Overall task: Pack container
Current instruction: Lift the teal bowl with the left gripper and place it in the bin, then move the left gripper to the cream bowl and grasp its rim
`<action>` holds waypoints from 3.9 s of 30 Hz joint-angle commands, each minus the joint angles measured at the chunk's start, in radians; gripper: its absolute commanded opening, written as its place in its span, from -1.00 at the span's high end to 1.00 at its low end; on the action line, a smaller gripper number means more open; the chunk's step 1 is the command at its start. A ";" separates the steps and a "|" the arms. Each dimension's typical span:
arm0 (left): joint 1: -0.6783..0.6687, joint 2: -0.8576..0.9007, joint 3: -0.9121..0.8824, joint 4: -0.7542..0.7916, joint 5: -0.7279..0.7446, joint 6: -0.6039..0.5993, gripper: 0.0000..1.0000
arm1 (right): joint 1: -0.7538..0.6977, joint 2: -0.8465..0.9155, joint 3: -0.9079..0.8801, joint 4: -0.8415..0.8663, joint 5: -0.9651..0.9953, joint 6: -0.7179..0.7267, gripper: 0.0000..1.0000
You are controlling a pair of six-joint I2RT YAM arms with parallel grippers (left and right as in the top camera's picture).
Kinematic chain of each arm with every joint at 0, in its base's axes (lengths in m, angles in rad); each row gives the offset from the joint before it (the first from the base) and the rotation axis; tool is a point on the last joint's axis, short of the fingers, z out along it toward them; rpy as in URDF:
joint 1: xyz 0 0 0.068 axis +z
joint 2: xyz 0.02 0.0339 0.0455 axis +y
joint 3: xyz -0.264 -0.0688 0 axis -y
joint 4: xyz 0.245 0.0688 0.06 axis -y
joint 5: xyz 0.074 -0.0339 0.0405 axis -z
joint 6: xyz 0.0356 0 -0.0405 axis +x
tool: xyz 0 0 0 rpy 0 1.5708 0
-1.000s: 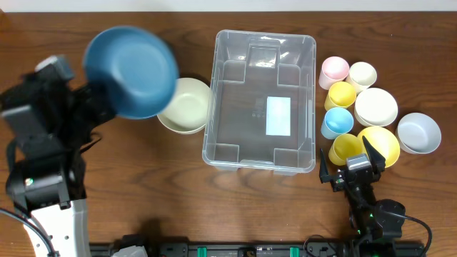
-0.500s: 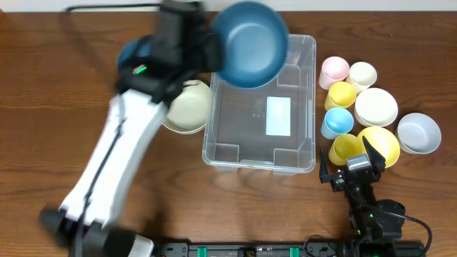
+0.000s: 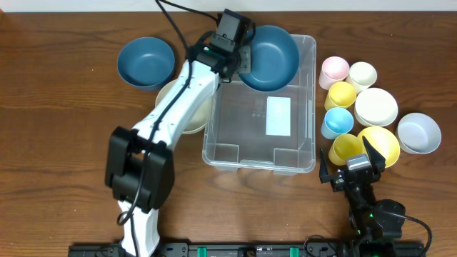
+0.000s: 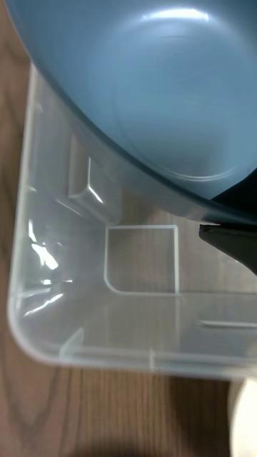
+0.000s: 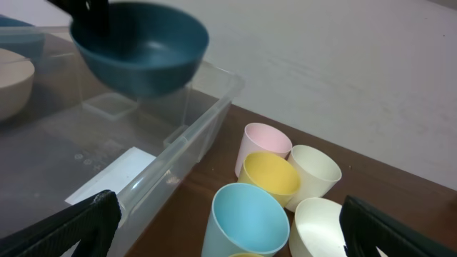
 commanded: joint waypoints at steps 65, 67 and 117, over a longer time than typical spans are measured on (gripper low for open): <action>0.505 -0.338 -0.658 -0.080 0.252 0.039 -0.43 | -0.008 -0.005 -0.002 -0.003 -0.010 0.017 -0.99; 0.505 -0.338 -0.683 -0.044 0.252 0.039 -0.43 | -0.008 -0.005 -0.002 -0.003 -0.010 0.017 -0.98; 0.515 -0.279 -0.694 0.019 0.240 0.025 0.88 | -0.008 -0.005 -0.002 -0.003 -0.010 0.017 -0.98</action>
